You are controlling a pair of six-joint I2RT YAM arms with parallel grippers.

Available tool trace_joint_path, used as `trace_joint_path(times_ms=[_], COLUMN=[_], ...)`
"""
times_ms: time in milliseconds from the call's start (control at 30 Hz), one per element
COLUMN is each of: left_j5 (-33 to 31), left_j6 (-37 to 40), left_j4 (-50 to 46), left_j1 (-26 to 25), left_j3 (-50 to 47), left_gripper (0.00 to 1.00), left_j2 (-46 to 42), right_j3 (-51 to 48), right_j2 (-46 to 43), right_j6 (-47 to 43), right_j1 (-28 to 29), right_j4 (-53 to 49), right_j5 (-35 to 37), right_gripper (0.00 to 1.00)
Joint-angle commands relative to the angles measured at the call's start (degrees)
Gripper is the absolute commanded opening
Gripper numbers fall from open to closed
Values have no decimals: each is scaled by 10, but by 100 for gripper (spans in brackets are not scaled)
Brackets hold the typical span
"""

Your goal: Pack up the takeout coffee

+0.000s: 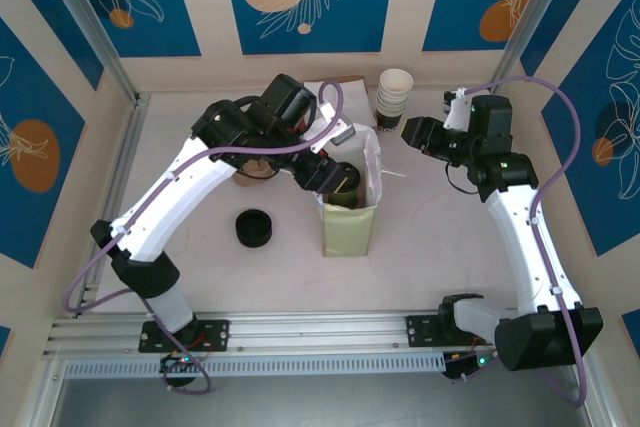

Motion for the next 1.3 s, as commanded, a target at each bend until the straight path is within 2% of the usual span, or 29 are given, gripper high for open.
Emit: trace_joint_path(times_ms=[0,100,200,500,867,1067,1267], left_j5=[-97,-173,-215,-300,-279,-293,-326], left_j6=[-19,-60,-108,-210,-257,-268,-270], left_j4=[23,27,38,39,68,74,69], left_j1=[-5,-1,1,4,11,15,20], left_j3=[-13,-23,-36,-64,-106,-112,-118], left_gripper=[49,47,46,42,33,12,8], left_j2=[-10,-2,4,14,41,50,39], right_j3=[-6,-9,-10,-15,-16,-16,-14], right_j2=[-5,-6,-9,-14,-11,-8,-1], right_j6=[7,9,9,14,24,25,28], right_j1=[-4,-5,-7,-10,-11,-11,-12], right_j4=[4,3,2,2,11,13,17], right_j5=[-10,-12,-11,-9,-14,-14,-17], right_gripper=[46,46,46,46,46,46,46])
